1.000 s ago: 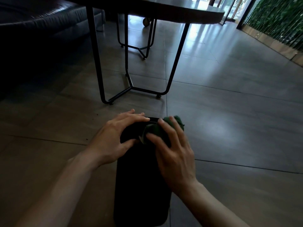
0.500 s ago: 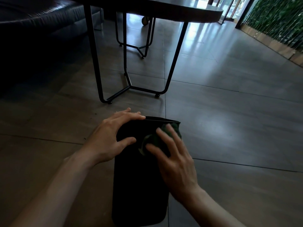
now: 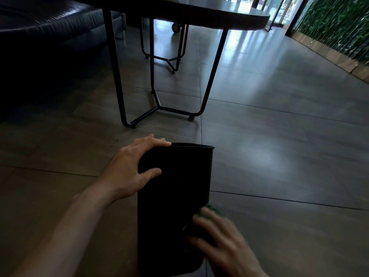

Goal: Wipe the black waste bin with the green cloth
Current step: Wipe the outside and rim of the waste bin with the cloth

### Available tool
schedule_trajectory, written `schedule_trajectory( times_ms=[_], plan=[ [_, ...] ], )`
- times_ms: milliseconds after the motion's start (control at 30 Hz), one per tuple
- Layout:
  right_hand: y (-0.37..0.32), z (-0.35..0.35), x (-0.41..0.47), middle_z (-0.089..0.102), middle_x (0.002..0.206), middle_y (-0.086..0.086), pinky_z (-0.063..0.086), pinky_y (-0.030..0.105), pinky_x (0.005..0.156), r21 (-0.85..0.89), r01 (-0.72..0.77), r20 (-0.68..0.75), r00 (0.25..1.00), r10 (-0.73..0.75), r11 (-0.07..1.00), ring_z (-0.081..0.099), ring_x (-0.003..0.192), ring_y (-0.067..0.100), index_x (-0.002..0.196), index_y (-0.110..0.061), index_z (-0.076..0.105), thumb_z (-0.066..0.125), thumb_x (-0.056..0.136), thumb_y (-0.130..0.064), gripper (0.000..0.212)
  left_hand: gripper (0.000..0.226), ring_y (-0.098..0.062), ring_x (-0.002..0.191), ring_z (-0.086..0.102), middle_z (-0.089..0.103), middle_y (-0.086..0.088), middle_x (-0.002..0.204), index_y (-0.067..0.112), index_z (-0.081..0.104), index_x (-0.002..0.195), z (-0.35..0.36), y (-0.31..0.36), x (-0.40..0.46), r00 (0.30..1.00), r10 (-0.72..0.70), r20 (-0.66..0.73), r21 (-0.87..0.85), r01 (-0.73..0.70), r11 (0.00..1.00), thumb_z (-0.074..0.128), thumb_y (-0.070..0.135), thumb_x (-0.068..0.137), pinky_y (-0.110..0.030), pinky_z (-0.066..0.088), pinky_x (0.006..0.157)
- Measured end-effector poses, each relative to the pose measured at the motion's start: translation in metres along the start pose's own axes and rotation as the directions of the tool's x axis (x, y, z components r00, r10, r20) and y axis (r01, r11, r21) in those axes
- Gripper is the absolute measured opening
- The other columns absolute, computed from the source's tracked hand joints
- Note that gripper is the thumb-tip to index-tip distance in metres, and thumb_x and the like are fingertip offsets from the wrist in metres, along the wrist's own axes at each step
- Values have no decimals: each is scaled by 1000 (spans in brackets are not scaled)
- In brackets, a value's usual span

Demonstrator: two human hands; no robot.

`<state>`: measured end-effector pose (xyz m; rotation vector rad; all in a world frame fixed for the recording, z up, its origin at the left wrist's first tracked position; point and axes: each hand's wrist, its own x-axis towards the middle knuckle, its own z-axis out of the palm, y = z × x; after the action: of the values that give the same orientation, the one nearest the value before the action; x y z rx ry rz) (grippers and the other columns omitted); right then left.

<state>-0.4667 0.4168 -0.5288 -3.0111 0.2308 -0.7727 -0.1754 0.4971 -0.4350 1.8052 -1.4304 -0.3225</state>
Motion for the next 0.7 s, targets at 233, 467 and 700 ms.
schedule_trajectory(
  times_ms=[233, 467, 700],
  plan=[
    [86, -79, 65, 74, 97, 28, 63, 50, 79, 764, -625, 420, 293, 859, -160, 74, 86, 39, 103, -17, 69, 56, 99, -34, 21, 66, 9, 144, 30, 56, 25, 140, 47, 57, 121, -4, 2, -4, 998, 19, 58, -52, -16, 999, 83, 7, 75, -24, 27, 115],
    [137, -76, 97, 73, 90, -5, 54, 29, 66, 115, -868, 274, 495, 824, 483, 72, 86, 23, 99, -33, 69, 79, 83, -52, 26, 64, 11, 144, 29, 57, 24, 138, 41, 61, 114, -7, 4, -5, 996, 21, 88, -123, -10, 992, 81, -4, 73, -19, 23, 113],
    [141, -44, 121, 49, 100, -10, 45, 30, 63, -172, -420, 489, 749, 447, 891, 51, 83, 14, 136, -62, 47, 60, 99, -36, 47, 64, 10, 144, 29, 59, 22, 136, 41, 61, 106, -11, 1, -7, 995, -6, 104, -143, 21, 990, 77, -11, 72, -17, 25, 112]
  ],
)
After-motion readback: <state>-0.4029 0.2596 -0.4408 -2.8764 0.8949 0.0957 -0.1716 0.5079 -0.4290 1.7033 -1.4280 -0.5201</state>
